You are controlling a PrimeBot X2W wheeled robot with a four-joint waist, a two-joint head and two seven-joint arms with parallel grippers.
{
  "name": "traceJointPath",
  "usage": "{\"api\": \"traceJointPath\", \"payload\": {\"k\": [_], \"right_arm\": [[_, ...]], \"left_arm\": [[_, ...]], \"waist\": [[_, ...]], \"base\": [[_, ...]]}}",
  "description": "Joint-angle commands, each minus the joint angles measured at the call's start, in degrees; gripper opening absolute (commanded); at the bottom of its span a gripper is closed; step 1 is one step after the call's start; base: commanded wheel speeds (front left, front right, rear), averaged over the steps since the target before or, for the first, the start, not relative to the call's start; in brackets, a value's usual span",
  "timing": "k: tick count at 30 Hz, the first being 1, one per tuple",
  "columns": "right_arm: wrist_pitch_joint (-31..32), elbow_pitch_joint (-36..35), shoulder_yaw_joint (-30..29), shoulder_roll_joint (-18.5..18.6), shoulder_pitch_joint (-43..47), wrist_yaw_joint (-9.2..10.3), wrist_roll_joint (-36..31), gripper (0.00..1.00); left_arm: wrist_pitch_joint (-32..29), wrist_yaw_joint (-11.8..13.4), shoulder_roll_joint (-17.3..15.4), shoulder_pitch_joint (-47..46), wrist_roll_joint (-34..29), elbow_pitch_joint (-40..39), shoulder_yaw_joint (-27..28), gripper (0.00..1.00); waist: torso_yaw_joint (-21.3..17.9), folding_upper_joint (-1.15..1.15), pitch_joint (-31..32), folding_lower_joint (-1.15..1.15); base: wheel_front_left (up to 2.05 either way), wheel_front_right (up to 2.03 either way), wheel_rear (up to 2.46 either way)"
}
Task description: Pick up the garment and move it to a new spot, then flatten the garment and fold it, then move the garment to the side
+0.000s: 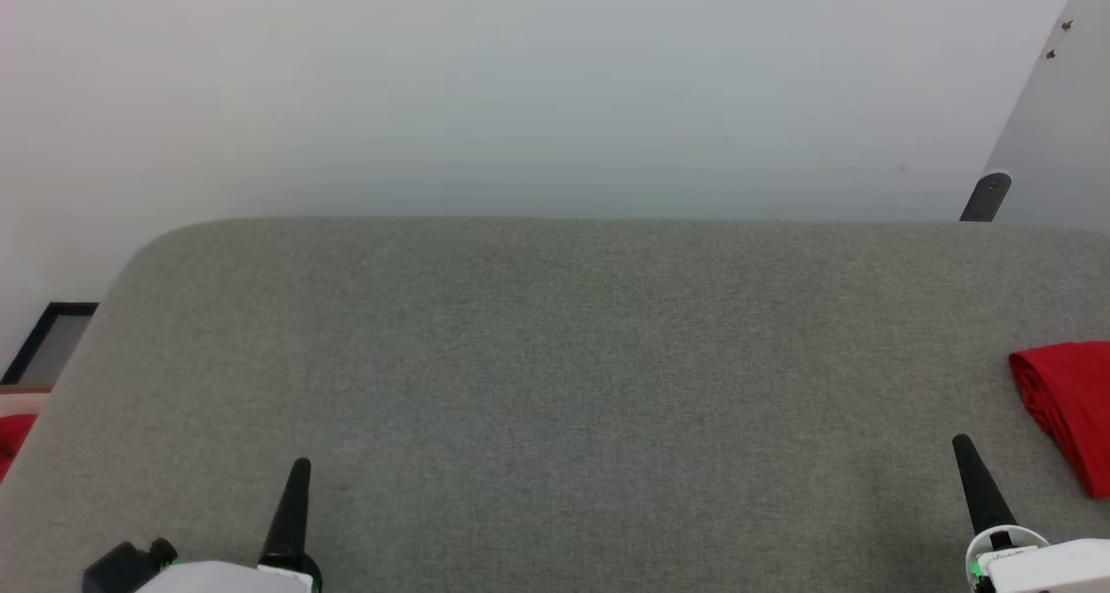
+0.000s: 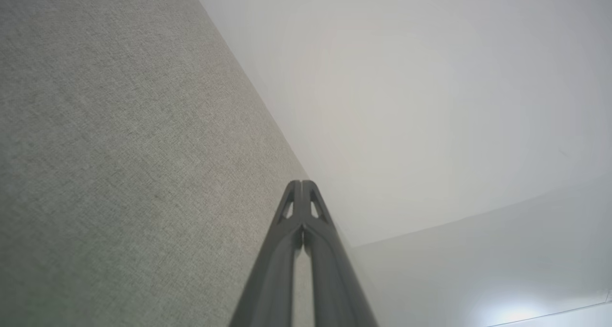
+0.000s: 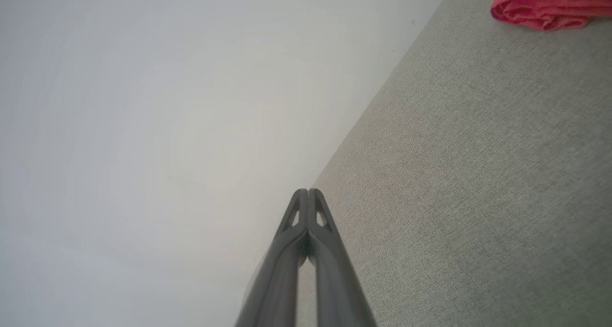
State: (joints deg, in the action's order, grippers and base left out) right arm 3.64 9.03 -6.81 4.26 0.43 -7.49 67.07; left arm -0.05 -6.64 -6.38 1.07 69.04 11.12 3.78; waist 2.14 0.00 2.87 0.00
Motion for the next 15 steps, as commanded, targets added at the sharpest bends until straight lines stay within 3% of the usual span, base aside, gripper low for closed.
{"api": "traceJointPath", "payload": {"k": [1, 15], "right_arm": [[0.3, -0.1, 0.1, -0.1, -1.5, -0.02, 1.5, 0.0], [1.0, 1.4, 0.2, -0.4, -3.0, -0.01, 8.4, 0.0]], "left_arm": [[-0.3, -0.5, 0.0, -1.4, 1.4, -0.3, 0.4, 0.0], [-2.2, -0.7, 1.0, -3.2, 7.8, 0.7, 1.1, 0.0]], "waist": [[-0.1, 0.0, -0.1, 0.0], [-0.6, 0.0, -0.8, 0.0]], "base": [[0.0, 0.0, 0.0], [0.0, 0.0, 0.0]]}}
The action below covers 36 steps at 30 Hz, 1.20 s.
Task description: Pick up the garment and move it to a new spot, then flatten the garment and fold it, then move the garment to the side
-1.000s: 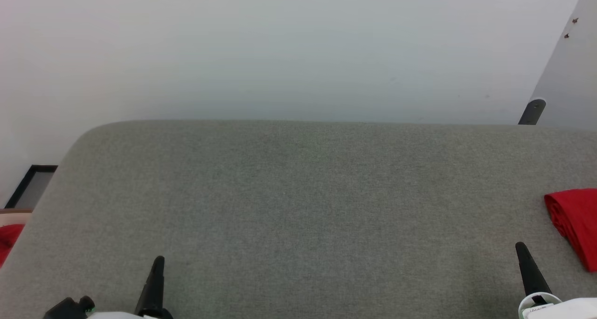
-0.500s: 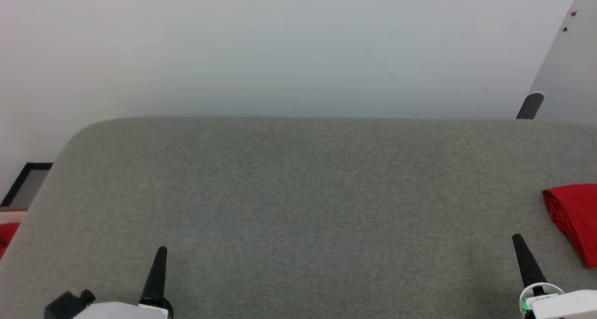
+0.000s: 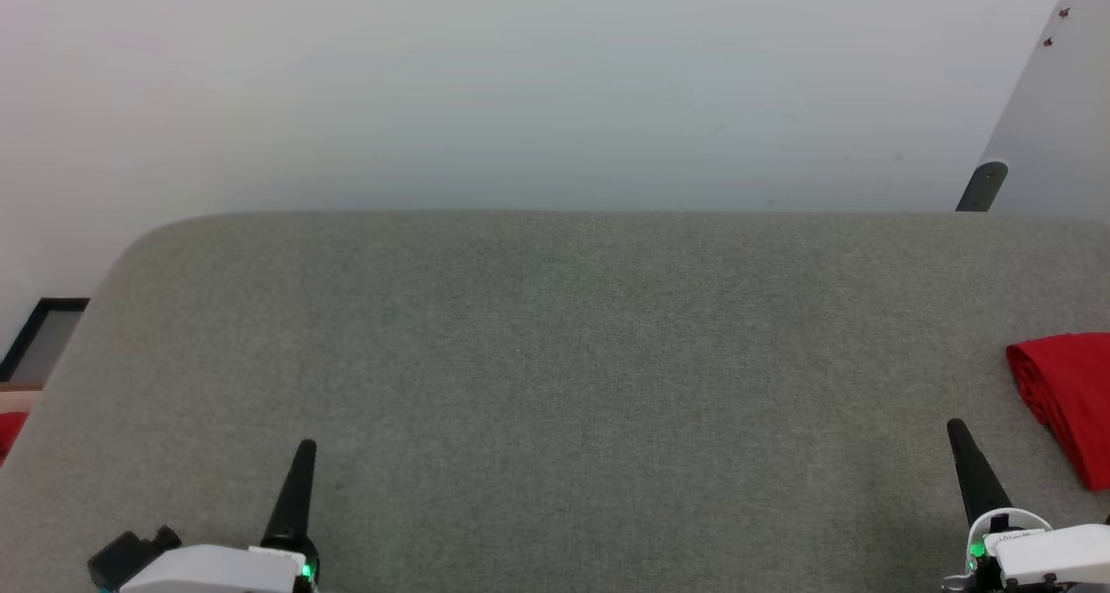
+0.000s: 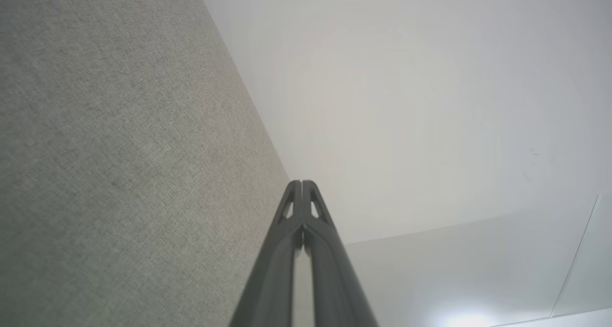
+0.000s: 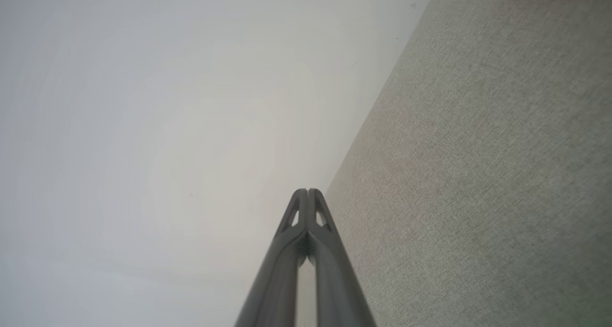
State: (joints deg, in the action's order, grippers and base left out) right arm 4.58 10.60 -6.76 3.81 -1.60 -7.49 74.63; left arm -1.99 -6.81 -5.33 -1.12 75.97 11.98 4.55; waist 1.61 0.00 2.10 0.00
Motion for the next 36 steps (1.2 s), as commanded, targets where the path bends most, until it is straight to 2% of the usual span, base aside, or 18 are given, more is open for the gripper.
{"api": "traceJointPath", "payload": {"k": [1, 36], "right_arm": [[0.2, 0.0, 0.1, 0.0, -1.1, -0.01, 1.4, 0.0], [1.8, 3.1, 0.3, -0.9, -4.4, -0.01, 15.5, 0.0]], "left_arm": [[-0.4, -0.5, 0.1, -1.2, 1.3, -0.1, 0.4, 0.0], [-4.1, -0.9, 2.2, -4.9, 14.4, 1.8, 1.9, 0.0]], "waist": [[-0.1, 0.0, -0.1, 0.0], [-1.3, 0.0, -1.9, 0.0]], "base": [[0.0, 0.0, 0.0], [0.0, 0.0, 0.0]]}}
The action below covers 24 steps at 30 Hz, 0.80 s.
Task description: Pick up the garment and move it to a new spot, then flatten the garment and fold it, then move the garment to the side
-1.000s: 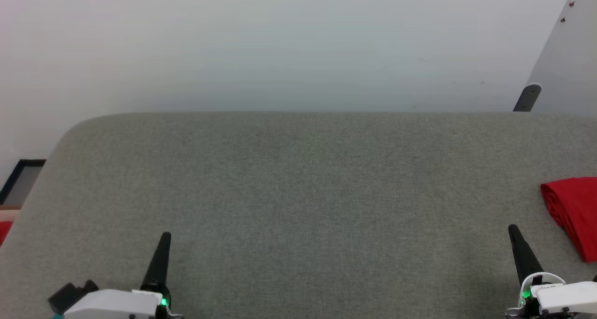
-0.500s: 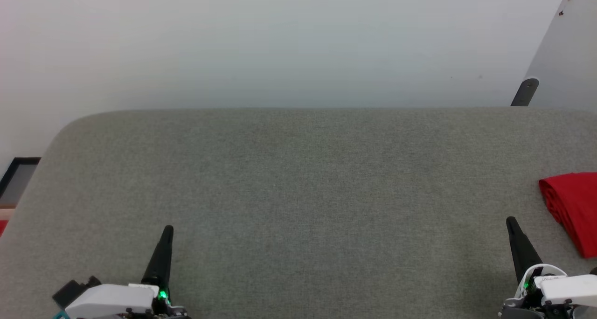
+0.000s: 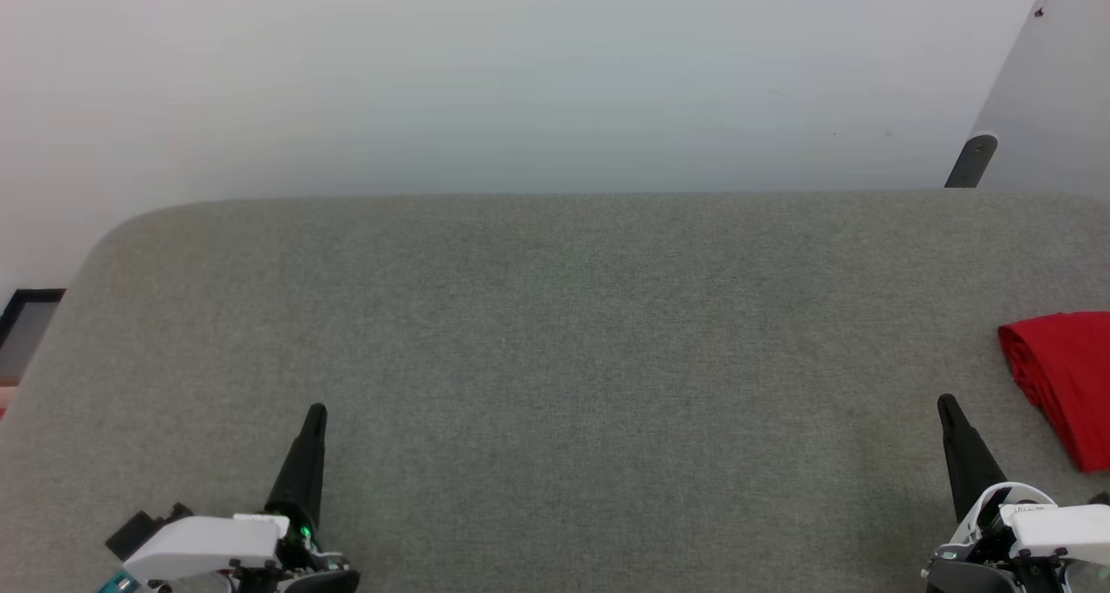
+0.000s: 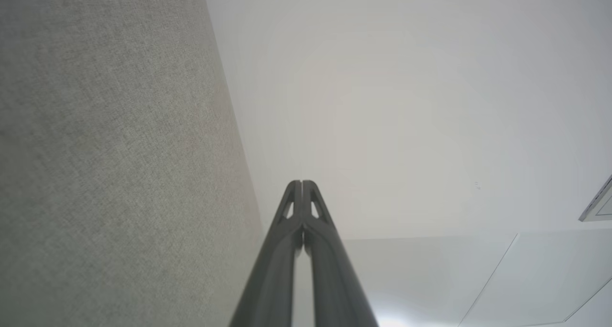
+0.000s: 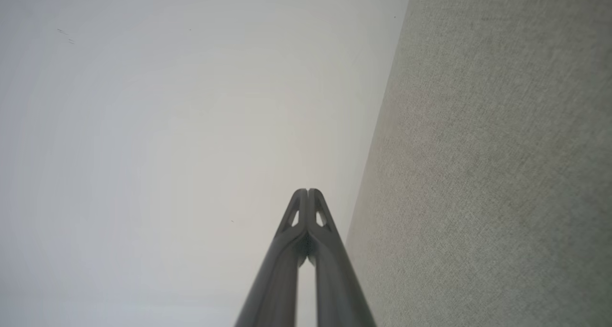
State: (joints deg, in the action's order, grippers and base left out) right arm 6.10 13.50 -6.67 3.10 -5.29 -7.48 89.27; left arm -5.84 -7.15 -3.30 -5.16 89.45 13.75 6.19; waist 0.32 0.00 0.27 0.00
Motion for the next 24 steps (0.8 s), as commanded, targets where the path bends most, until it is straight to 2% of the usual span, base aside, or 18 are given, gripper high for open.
{"api": "traceJointPath", "payload": {"k": [1, 8, 24], "right_arm": [[0.3, 0.2, 0.2, -0.2, -0.9, -0.02, 1.2, 0.0], [0.5, 0.7, 0.2, -0.4, -1.5, -0.02, 3.3, 0.0], [0.5, 0.7, 0.2, -0.4, -1.1, -0.02, 3.2, 0.0]], "left_arm": [[-0.3, -0.5, 0.2, -0.9, 1.2, 0.1, 0.3, 0.0], [-0.8, -0.5, 0.6, -1.5, 3.0, 0.4, 0.5, 0.0], [-0.8, -0.5, 0.5, -1.5, 3.0, 0.4, 0.5, 0.0]], "waist": [[-0.1, 0.0, -0.1, 0.0], [-0.3, 0.0, -0.4, 0.0], [-0.3, 0.0, -0.4, 0.0]], "base": [[0.0, 0.0, 0.0], [0.0, 0.0, 0.0], [0.0, 0.0, 0.0]]}}
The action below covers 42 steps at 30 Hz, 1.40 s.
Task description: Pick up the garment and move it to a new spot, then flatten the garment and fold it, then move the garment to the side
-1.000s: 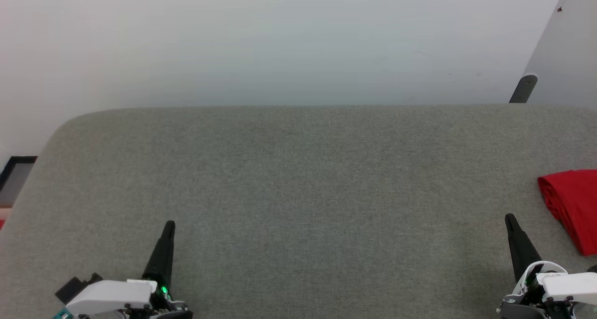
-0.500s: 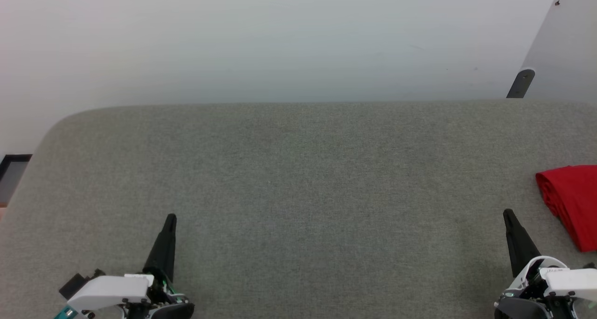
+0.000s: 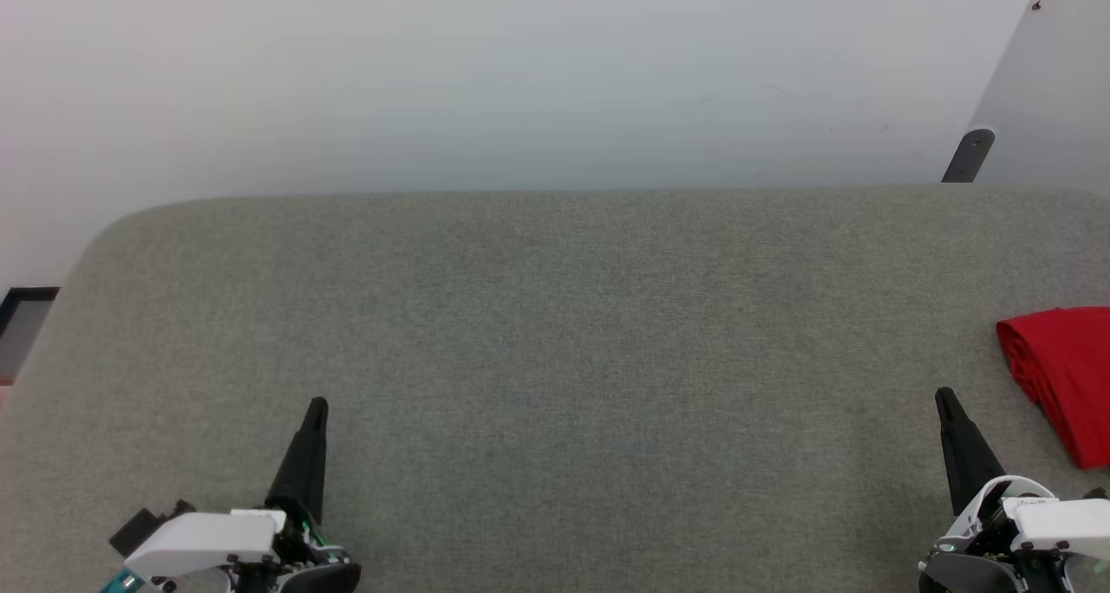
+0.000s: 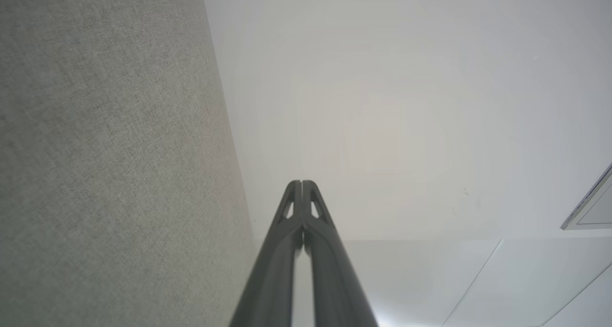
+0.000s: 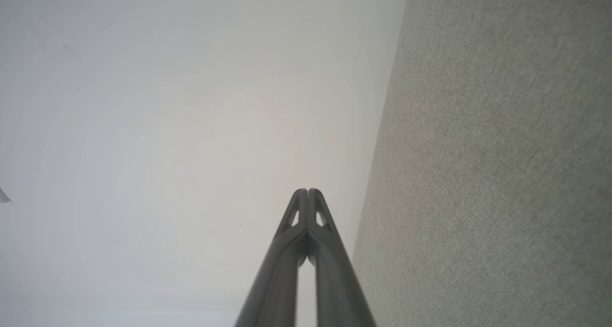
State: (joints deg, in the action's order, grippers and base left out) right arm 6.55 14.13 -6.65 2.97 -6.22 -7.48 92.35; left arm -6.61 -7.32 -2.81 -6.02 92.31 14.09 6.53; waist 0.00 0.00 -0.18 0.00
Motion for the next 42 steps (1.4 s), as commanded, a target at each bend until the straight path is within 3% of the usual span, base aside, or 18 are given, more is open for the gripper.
{"api": "traceJointPath", "payload": {"k": [1, 42], "right_arm": [[0.0, 0.0, 0.2, -0.2, -0.2, -0.02, 0.1, 0.0], [0.0, 0.0, 0.2, -0.2, -0.2, -0.02, 0.1, 0.0]], "left_arm": [[-0.1, -0.3, 0.0, -0.6, 0.2, 0.1, 0.1, 0.0], [-0.1, -0.3, 0.0, -0.6, 0.2, 0.1, 0.1, 0.0]], "waist": [[0.0, 0.0, 0.0, 0.0], [0.0, 0.0, 0.0, 0.0]], "base": [[0.0, 0.0, 0.0], [0.0, 0.0, 0.0]]}}
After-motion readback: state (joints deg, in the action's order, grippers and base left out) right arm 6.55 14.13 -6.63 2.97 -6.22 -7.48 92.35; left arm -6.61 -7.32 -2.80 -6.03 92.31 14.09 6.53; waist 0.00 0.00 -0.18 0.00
